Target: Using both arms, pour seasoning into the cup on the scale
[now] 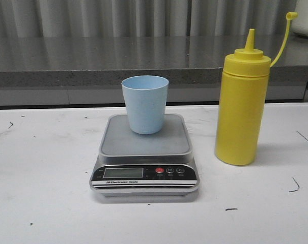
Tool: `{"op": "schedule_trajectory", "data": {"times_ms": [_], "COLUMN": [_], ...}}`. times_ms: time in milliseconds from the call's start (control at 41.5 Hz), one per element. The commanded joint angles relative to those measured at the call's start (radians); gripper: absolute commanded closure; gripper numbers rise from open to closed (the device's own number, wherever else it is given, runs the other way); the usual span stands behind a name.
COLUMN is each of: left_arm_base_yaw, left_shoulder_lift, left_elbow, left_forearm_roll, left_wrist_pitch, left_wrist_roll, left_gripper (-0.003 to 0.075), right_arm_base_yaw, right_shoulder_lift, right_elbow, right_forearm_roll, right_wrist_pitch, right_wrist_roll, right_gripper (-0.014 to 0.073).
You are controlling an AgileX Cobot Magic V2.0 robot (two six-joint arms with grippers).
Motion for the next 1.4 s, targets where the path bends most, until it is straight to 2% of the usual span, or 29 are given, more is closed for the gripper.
{"op": "schedule_trajectory", "data": {"times_ms": [0, 217, 362, 531, 724, 892, 1206, 1375], "left_arm_base_yaw": [-0.009, -0.009, -0.009, -0.009, -0.009, -0.009, -0.009, -0.009], "left_shoulder_lift": [0.010, 0.010, 0.010, 0.010, 0.010, 0.010, 0.010, 0.010], "left_elbow": [-0.023, -0.023, -0.023, -0.023, -0.023, -0.023, -0.023, -0.023], "left_forearm_roll": [-0.002, -0.002, -0.002, -0.002, -0.002, -0.002, -0.002, -0.002], "left_wrist_pitch": [-0.071, -0.071, -0.071, -0.071, -0.071, -0.071, -0.071, -0.071], "left_wrist_roll": [-0.009, -0.009, -0.009, -0.009, -0.009, -0.009, -0.009, -0.009], "left_gripper": [0.0344, 0.0344, 0.0344, 0.0344, 0.0344, 0.0344, 0.0344, 0.0344], "right_arm_base_yaw": [0.065, 0.181, 0.188, 0.201, 0.295, 0.307, 0.307, 0.307], "right_shoulder_lift": [0.001, 0.001, 0.018, 0.100, 0.252, 0.423, 0.715, 0.820], "right_elbow": [-0.042, -0.095, -0.076, 0.011, 0.155, 0.225, 0.222, 0.221], "right_forearm_roll": [0.001, 0.002, 0.070, 0.081, 0.087, 0.122, 0.126, 0.127], "right_wrist_pitch": [-0.069, -0.102, -0.218, -0.389, -0.735, -1.053, -1.489, -1.670], "right_wrist_roll": [-0.044, -0.056, -0.056, -0.057, -0.056, -0.051, -0.048, -0.014], "right_gripper": [-0.0068, -0.0052, -0.0052, -0.0052, -0.0052, -0.0052, -0.0052, -0.0052]}}
